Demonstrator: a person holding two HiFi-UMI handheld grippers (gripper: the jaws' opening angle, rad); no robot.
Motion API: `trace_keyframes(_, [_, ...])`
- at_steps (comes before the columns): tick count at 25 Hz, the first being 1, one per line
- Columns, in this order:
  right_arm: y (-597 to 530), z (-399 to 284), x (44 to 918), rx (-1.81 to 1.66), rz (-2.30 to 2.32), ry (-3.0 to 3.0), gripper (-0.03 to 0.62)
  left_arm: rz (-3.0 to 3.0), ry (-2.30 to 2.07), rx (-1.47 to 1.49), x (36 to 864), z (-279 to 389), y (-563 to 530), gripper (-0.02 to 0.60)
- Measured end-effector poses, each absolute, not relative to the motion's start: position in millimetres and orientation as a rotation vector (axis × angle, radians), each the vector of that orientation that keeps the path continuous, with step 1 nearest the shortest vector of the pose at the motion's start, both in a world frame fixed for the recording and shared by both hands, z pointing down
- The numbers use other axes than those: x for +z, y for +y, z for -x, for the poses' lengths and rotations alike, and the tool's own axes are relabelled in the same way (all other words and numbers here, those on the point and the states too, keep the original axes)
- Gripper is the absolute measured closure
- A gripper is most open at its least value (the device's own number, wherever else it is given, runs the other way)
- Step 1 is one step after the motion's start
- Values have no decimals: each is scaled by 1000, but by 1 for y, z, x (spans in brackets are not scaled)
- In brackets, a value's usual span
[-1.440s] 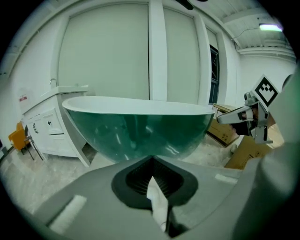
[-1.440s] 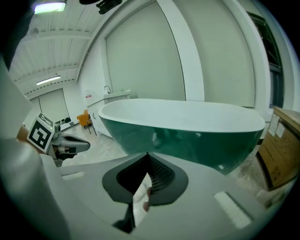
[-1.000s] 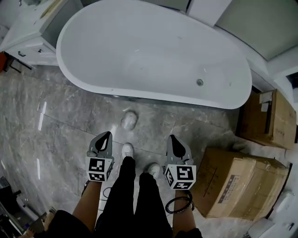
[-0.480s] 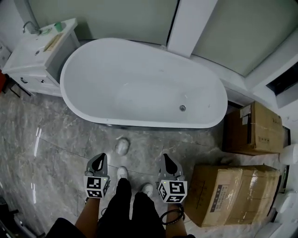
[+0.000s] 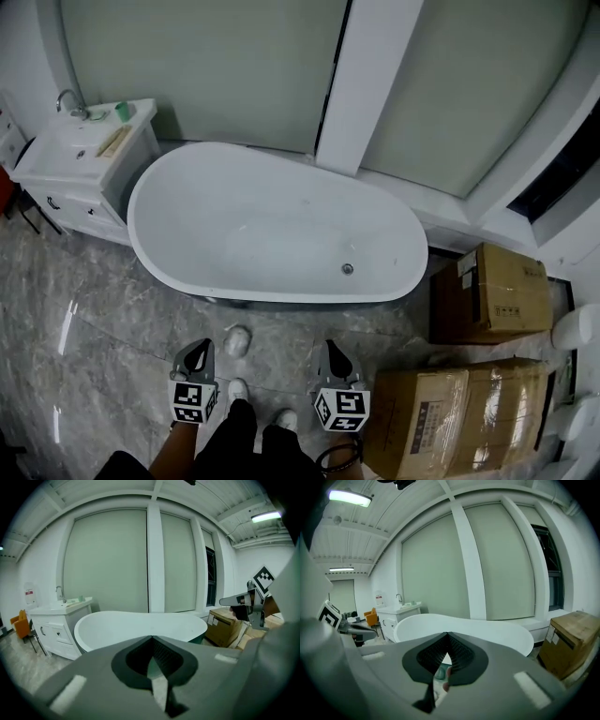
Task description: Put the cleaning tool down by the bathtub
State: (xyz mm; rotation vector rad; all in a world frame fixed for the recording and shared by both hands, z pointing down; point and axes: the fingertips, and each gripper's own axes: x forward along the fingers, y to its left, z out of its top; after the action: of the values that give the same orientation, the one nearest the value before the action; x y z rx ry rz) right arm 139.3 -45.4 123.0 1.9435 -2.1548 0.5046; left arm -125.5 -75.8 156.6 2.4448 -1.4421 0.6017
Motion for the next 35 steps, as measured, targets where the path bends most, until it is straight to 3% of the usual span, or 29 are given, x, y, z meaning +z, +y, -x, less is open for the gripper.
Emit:
trace_keyframes(17, [-38, -155, 20, 294, -2057, -2158, 574, -2608, -1441, 474, 64, 118, -79, 581])
trace_keyframes(35, [-9, -157, -11, 223, -2050, -2250, 577, -2682, -1551, 412, 19, 114, -55, 581])
